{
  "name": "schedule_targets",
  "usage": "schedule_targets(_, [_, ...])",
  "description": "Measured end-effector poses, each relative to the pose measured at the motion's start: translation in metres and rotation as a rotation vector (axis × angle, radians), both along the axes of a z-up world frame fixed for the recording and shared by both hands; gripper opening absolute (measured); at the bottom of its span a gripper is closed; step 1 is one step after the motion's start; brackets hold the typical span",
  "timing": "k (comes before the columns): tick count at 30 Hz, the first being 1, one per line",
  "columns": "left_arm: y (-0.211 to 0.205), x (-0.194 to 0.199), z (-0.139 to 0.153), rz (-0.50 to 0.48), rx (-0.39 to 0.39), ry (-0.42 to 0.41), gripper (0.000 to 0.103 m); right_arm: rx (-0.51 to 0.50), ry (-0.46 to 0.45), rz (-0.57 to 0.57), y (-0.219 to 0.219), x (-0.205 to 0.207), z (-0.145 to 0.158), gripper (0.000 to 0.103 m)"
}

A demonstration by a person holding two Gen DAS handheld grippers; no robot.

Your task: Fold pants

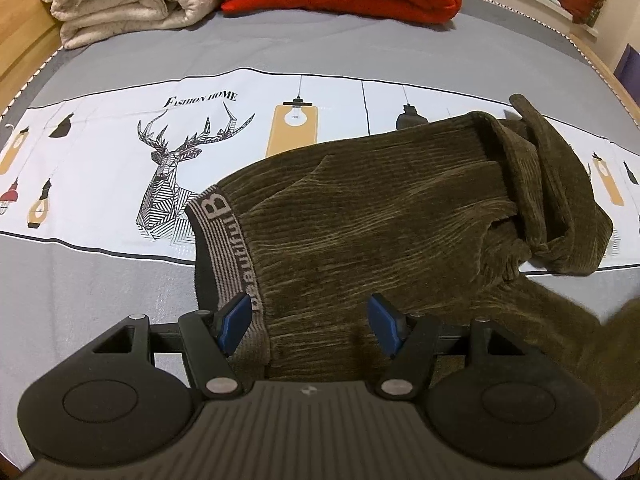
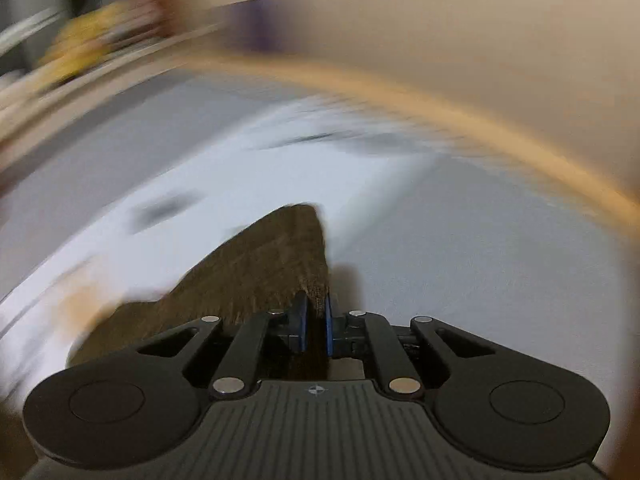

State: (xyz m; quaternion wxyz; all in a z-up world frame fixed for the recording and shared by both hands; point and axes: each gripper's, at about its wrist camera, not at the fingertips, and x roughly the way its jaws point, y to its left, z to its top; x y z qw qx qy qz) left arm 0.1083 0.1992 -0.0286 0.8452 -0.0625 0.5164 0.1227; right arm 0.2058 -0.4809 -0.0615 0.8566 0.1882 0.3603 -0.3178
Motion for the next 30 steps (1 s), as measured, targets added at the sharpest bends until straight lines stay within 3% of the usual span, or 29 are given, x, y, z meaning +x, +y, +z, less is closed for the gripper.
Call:
schedule_targets(2, [0.001,-0.002,0.002,-0.007,0.000,-0.008,0.070,0.113,0.157,-0.130,-0.044,-0.023,-0.028,0.008])
schedule_targets(4, [0.002,-0.004,0.002,-0.013,0.005,-0.007,0.070,0.213,0.258,-0.245,-0.074,-0.047,-0.048,0.008])
schedule_targets(7, [0.004,-0.009,-0.001,-0.009,-0.003,0.003,0.070,0.188,0.307,-0.294,-0.091,-0.066,-0.051,0.008])
schedule_targets(11, [0.011,-0.014,-0.007,-0.001,-0.038,0.023,0.070,0.191,0.301,-0.177,-0.084,-0.058,-0.050,0.010])
schedule_targets(14, [0.020,-0.018,-0.014,0.018,-0.074,0.050,0.070,0.095,0.328,-0.142,-0.075,-0.049,-0.037,0.017])
schedule_targets(18, [0.034,-0.028,-0.029,0.045,-0.127,0.093,0.071,0.017,0.204,-0.159,-0.059,-0.055,0.002,0.028])
schedule_targets(21, [0.041,-0.035,-0.041,0.053,-0.152,0.132,0.071,0.023,0.058,-0.030,-0.024,-0.054,0.045,0.041])
schedule_targets(25, [0.048,-0.042,-0.058,0.050,-0.126,0.191,0.071,-0.044,-0.106,0.346,0.063,-0.059,0.098,0.055])
schedule_targets(28, [0.050,-0.048,-0.070,0.038,-0.107,0.229,0.071,0.007,-0.213,0.547,0.111,-0.075,0.109,0.060])
schedule_targets(30, [0.047,-0.052,-0.077,-0.006,-0.097,0.252,0.067,0.024,-0.184,0.624,0.134,-0.077,0.104,0.060])
